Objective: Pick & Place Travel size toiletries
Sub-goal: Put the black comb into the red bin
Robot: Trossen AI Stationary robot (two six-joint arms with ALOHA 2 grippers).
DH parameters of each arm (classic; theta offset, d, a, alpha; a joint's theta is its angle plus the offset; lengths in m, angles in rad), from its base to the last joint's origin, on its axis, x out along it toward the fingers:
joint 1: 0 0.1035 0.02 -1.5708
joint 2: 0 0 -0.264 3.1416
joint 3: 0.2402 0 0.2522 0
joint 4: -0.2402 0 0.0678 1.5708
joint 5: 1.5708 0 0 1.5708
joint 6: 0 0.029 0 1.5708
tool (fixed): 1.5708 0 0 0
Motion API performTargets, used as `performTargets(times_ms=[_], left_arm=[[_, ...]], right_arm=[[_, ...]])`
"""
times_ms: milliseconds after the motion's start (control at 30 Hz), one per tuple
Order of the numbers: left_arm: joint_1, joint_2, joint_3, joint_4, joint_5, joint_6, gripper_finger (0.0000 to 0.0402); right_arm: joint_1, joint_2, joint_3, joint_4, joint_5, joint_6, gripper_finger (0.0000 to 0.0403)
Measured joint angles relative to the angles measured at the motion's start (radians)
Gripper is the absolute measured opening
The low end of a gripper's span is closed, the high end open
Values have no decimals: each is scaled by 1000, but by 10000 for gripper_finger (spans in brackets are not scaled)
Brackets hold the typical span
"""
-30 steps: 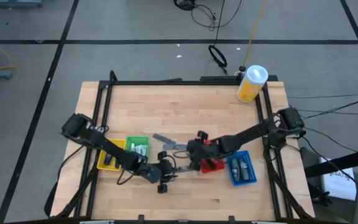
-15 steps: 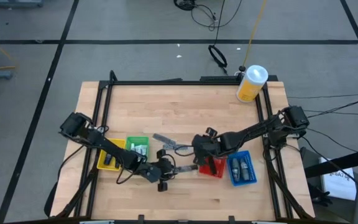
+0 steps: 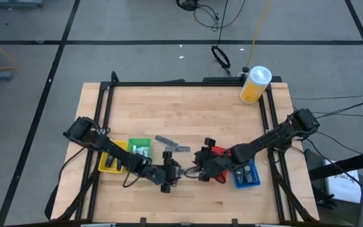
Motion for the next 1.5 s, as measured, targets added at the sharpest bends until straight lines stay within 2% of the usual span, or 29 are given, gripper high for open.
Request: performTargets(times_ms=[167,300,433,733,900,967,1167,1500], left_arm=[[16,48,0,17,-11,19,242],[36,81,0,29,36,21,225],[56,106,3,27,96,20,186],[81,100,6,-75,143,-9,69],[80,101,3,-76,96,-22,14],[72,98,2,-69,89,-34,4],[38,46,-2,-111,5,-53,2],[-11,-141,-3,-240,-157,-61,1]], right_arm=[[24,0,0,-3,44,-15,148],[24,0,0,-2,44,-33,148],[23,0,-1,-2,44,-47,148],[23,0,-1,-3,43,-60,148],[23,0,-1,-3,42,-60,148],[24,0,-1,-3,41,-60,148],[30,0,-1,-7,41,-63,148],[84,-59,-2,-36,44,-91,148]])
